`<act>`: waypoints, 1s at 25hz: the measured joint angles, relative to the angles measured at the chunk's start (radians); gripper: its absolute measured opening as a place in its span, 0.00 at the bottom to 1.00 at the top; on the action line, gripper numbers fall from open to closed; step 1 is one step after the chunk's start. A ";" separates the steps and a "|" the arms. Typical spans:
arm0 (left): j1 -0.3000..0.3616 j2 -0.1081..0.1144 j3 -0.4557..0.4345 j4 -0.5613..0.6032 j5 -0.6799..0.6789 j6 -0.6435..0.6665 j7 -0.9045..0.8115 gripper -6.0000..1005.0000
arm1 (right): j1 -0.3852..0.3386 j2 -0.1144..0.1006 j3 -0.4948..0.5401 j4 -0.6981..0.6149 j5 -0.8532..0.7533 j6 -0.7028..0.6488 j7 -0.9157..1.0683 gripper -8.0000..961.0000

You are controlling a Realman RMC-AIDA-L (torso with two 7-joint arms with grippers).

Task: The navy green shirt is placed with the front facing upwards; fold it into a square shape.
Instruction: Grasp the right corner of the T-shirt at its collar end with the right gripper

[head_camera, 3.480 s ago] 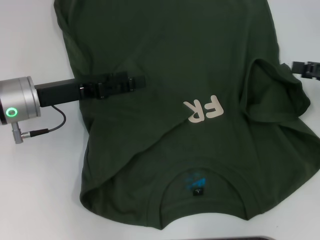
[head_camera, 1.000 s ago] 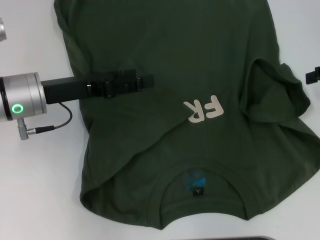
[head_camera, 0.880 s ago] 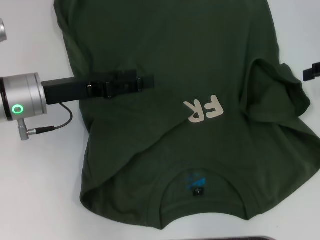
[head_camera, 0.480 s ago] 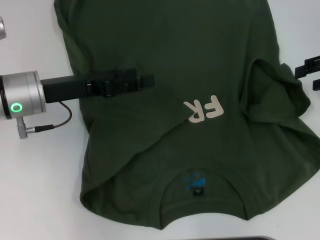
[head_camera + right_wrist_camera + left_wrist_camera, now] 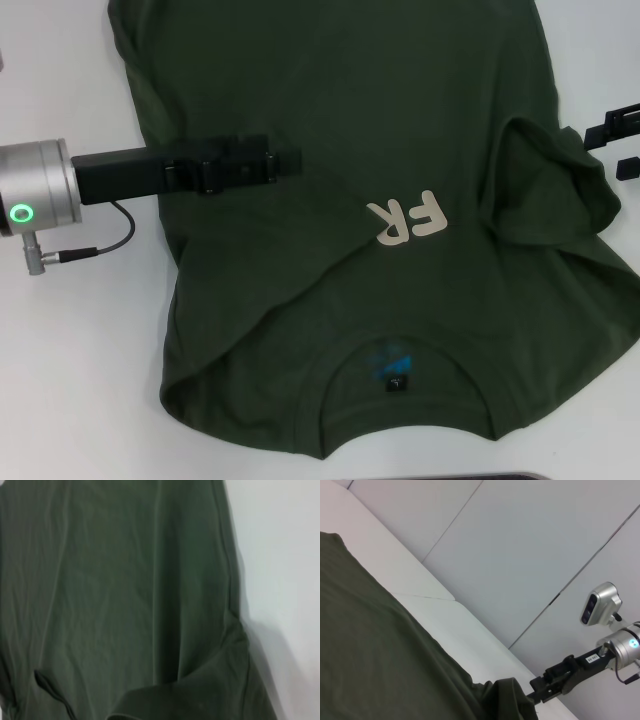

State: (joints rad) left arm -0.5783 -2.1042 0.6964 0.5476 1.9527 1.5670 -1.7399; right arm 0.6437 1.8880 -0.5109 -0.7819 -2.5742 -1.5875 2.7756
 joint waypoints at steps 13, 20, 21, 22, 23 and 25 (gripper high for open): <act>0.000 0.006 0.000 0.002 -0.003 0.014 0.002 0.88 | 0.022 -0.012 -0.006 0.088 0.003 0.045 0.004 0.68; 0.000 0.010 -0.001 0.002 -0.004 0.014 0.003 0.88 | 0.025 -0.024 -0.005 0.132 0.003 0.065 0.005 0.51; 0.000 0.011 -0.001 0.002 -0.004 0.014 0.003 0.88 | 0.025 -0.024 -0.006 0.136 0.003 0.068 0.005 0.47; 0.000 0.012 -0.001 0.002 -0.005 0.014 0.003 0.88 | 0.025 -0.024 -0.006 0.136 0.003 0.068 0.005 0.44; 0.000 0.012 -0.001 0.002 -0.005 0.014 0.003 0.88 | 0.025 -0.024 -0.007 0.139 0.003 0.069 0.005 0.40; 0.000 0.012 -0.002 0.002 -0.006 0.014 0.004 0.88 | 0.025 -0.024 -0.008 0.145 0.002 0.074 0.005 0.33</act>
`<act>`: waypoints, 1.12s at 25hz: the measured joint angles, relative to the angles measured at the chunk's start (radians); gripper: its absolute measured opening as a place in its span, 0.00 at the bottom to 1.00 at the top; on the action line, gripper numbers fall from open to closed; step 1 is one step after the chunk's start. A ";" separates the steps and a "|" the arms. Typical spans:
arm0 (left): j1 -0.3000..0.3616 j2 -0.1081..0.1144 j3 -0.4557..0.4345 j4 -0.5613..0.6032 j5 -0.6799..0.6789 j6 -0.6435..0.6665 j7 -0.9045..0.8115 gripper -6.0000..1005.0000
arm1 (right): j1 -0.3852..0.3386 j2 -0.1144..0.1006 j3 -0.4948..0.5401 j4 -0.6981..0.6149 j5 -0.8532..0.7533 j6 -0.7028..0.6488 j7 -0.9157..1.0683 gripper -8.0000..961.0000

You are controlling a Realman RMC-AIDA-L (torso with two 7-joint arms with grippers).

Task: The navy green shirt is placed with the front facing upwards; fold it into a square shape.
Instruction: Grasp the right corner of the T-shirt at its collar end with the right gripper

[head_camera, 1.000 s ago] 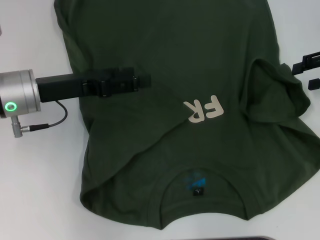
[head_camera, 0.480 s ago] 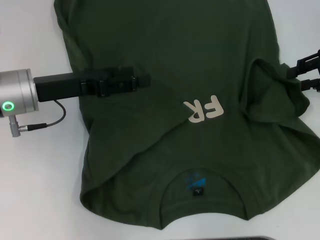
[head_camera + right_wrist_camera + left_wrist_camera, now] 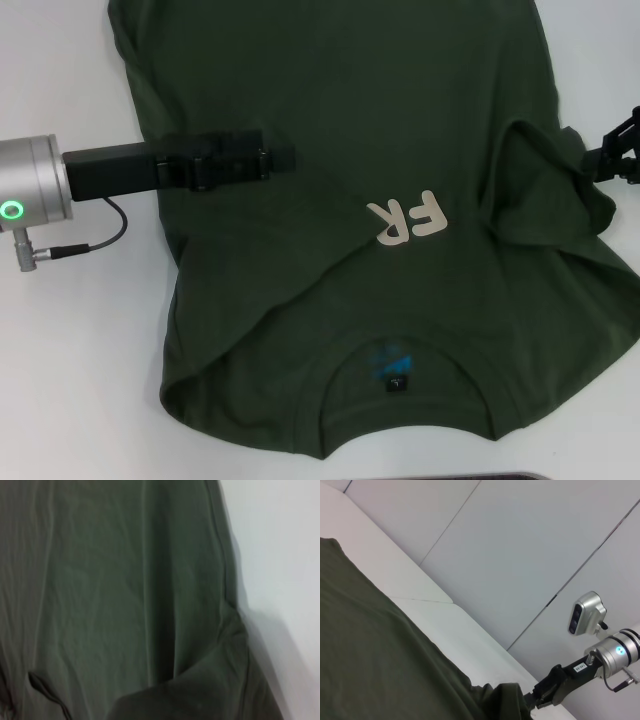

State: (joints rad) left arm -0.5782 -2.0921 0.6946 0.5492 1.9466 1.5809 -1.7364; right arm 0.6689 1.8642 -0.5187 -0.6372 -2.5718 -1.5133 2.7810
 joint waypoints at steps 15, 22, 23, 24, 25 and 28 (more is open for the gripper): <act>0.001 0.000 -0.001 0.000 -0.001 -0.007 0.000 0.88 | -0.009 -0.001 0.007 -0.011 0.096 -0.017 -0.045 0.04; 0.001 -0.003 -0.001 0.000 -0.002 -0.009 0.000 0.88 | -0.028 -0.015 0.012 -0.012 0.215 -0.021 -0.064 0.03; 0.001 -0.003 0.000 0.000 -0.002 -0.009 0.000 0.88 | -0.030 -0.015 0.012 -0.012 0.238 -0.017 -0.064 0.03; 0.002 -0.003 0.000 0.000 -0.002 -0.009 0.001 0.88 | -0.030 -0.015 0.012 -0.012 0.238 -0.017 -0.064 0.03; 0.001 -0.003 0.000 0.000 -0.002 -0.009 0.002 0.88 | -0.030 -0.015 0.013 -0.012 0.247 -0.015 -0.064 0.03; 0.001 -0.003 -0.003 0.000 -0.002 -0.009 0.009 0.88 | -0.032 -0.014 0.015 -0.005 0.271 -0.007 -0.065 0.03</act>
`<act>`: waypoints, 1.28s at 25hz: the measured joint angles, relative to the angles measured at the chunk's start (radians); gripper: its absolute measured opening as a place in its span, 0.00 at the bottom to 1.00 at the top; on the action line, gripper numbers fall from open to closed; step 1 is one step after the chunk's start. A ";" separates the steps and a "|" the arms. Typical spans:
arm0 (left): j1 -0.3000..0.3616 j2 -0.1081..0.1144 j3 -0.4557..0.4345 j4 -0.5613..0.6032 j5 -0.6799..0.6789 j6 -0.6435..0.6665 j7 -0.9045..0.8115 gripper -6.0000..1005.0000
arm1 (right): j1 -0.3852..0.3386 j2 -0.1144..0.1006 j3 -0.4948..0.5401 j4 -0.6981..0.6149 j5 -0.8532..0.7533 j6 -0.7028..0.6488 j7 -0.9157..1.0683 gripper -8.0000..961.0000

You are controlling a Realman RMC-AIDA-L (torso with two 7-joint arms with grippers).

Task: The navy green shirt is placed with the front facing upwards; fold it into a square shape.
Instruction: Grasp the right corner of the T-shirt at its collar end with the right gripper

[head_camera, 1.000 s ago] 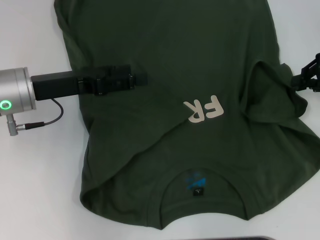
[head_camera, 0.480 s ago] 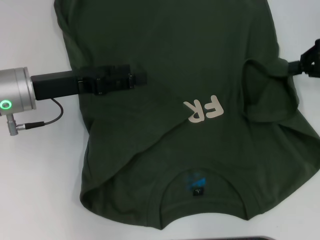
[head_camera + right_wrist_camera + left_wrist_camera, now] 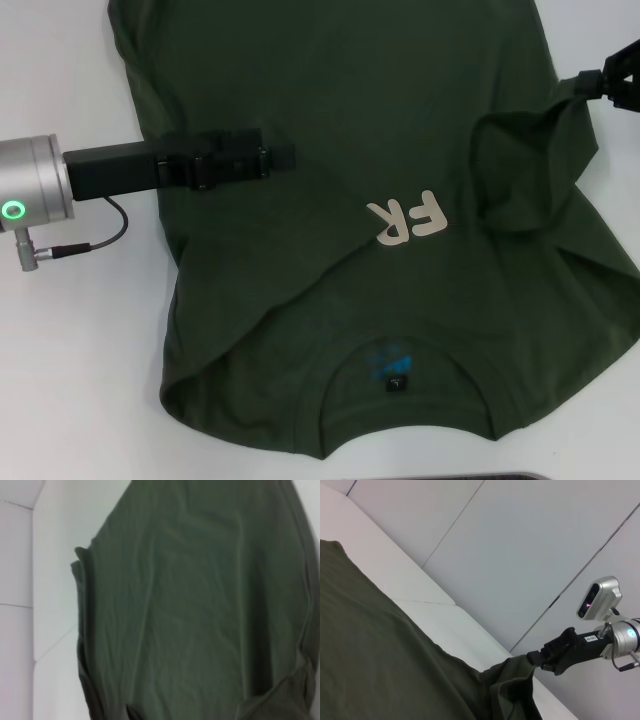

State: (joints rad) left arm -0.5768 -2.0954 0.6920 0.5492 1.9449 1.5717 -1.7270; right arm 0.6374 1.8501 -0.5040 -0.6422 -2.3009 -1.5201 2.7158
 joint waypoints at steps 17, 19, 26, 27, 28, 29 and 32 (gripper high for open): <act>0.001 0.001 0.001 0.000 0.000 0.006 0.003 0.88 | 0.023 0.080 -0.009 0.008 0.154 0.113 -0.034 0.04; 0.002 0.001 0.000 0.000 0.000 0.007 0.004 0.88 | 0.024 0.092 -0.010 0.008 0.164 0.129 -0.041 0.05; 0.007 0.004 -0.003 0.000 0.000 0.008 0.004 0.88 | 0.020 0.117 -0.003 0.023 0.185 0.166 -0.062 0.12; 0.007 0.004 -0.003 0.000 0.000 0.008 0.004 0.88 | 0.018 0.117 -0.003 0.026 0.195 0.166 -0.065 0.17; 0.007 0.004 -0.003 0.000 0.000 0.008 0.005 0.88 | 0.016 0.117 -0.002 0.029 0.207 0.166 -0.068 0.22; 0.007 0.005 -0.004 0.000 0.000 0.008 0.007 0.88 | 0.013 0.117 -0.002 0.031 0.221 0.166 -0.072 0.27; 0.008 0.005 -0.004 0.000 0.000 0.008 0.010 0.88 | 0.008 0.117 -0.002 0.031 0.239 0.166 -0.083 0.41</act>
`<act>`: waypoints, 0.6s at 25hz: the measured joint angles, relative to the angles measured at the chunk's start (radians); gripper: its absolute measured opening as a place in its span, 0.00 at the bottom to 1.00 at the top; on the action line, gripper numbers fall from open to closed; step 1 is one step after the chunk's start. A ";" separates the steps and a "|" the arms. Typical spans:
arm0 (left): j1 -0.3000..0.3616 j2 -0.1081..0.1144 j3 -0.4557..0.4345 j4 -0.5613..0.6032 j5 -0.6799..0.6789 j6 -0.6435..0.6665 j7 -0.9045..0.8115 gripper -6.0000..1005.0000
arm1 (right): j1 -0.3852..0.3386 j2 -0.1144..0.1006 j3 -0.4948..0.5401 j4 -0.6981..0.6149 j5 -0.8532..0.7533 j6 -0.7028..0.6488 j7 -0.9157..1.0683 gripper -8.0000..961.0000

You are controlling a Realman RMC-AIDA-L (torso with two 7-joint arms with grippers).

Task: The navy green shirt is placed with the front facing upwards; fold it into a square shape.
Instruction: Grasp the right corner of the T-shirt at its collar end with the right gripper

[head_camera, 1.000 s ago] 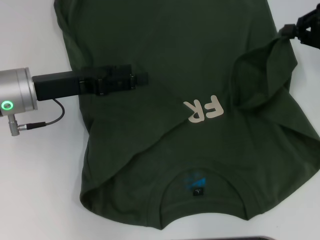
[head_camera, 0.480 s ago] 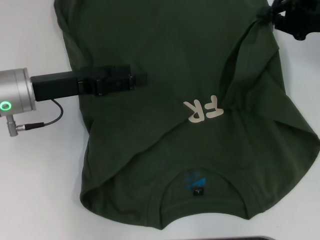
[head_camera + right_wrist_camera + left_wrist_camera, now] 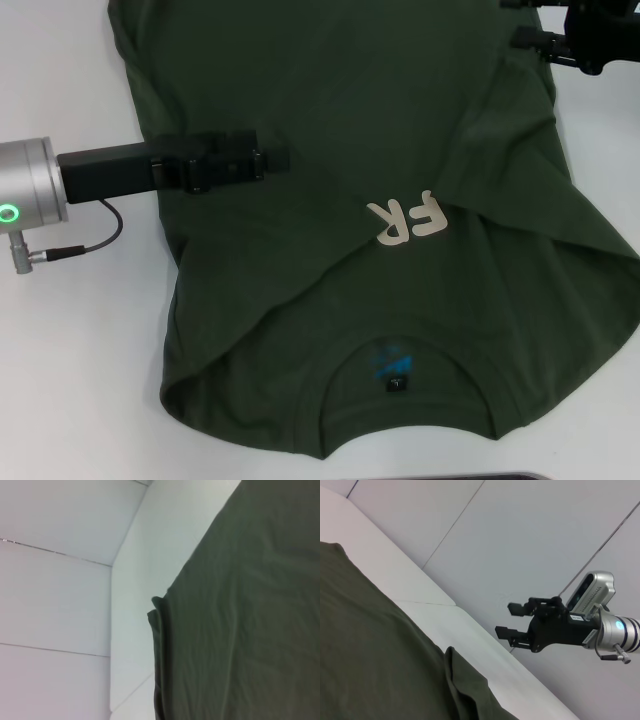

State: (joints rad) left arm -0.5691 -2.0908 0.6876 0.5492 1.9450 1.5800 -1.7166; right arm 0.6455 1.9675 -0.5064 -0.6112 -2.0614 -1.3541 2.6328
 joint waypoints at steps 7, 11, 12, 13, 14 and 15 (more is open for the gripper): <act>0.003 0.000 0.000 -0.002 0.000 0.000 0.003 0.88 | -0.013 -0.010 0.002 -0.003 0.039 -0.051 -0.113 0.65; 0.003 0.000 0.000 -0.001 0.004 0.000 0.005 0.88 | -0.051 -0.011 0.004 -0.006 0.098 -0.099 -0.225 0.70; 0.003 0.000 0.000 -0.001 0.005 0.001 0.007 0.88 | -0.061 -0.012 0.004 -0.005 0.110 -0.117 -0.247 0.72; 0.003 0.000 0.000 -0.001 0.006 0.001 0.010 0.88 | -0.076 -0.015 0.004 -0.005 0.120 -0.142 -0.272 0.73; 0.003 0.000 0.000 -0.002 0.007 0.001 0.012 0.88 | -0.087 -0.020 0.004 -0.005 0.124 -0.169 -0.288 0.75; 0.003 0.000 0.000 -0.003 0.007 0.001 0.014 0.88 | -0.099 -0.025 0.004 -0.004 0.126 -0.195 -0.304 0.77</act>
State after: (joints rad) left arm -0.5660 -2.0908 0.6872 0.5459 1.9522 1.5811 -1.7024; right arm 0.5464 1.9424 -0.5021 -0.6155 -1.9356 -1.5490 2.3292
